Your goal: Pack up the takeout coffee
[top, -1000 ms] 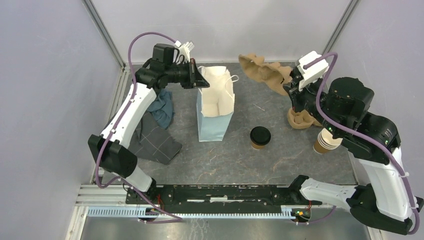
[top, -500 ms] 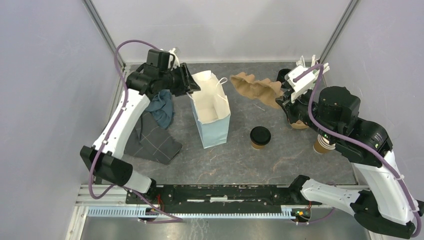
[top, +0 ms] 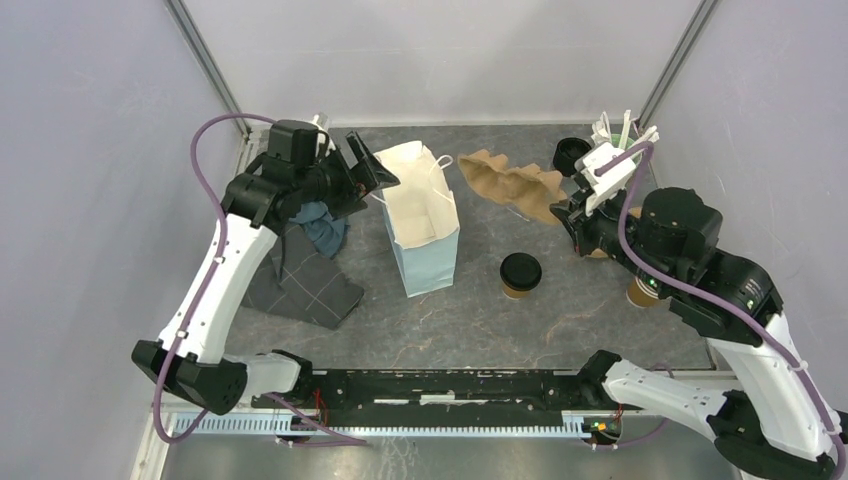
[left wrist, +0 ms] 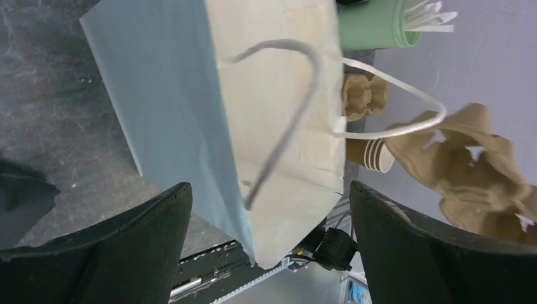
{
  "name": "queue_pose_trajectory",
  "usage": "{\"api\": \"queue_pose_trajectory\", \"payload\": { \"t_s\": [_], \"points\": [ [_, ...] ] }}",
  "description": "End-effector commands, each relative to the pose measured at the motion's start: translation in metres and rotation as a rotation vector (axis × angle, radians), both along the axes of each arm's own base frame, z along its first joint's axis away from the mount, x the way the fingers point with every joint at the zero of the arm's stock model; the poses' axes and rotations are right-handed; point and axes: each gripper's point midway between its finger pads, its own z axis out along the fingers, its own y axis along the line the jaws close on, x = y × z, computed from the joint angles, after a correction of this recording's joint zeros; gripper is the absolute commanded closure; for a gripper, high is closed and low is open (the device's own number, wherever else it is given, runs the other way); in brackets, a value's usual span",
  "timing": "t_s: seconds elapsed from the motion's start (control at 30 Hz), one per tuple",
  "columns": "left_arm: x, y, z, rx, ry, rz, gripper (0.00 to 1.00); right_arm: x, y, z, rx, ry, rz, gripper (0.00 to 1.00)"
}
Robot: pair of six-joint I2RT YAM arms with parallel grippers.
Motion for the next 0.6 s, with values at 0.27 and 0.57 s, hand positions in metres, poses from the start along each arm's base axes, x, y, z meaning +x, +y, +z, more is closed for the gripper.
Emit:
{"api": "queue_pose_trajectory", "payload": {
  "t_s": [0.27,0.57],
  "points": [
    [0.011,-0.002,-0.043,0.362,0.080,0.122,0.07,-0.007,0.001,0.034,0.127,-0.077,0.021,1.00],
    [0.028,0.013,-0.066,0.585,0.069,0.165,0.35,-0.006,0.004,0.035,0.132,-0.088,0.027,1.00]
  ]
}}
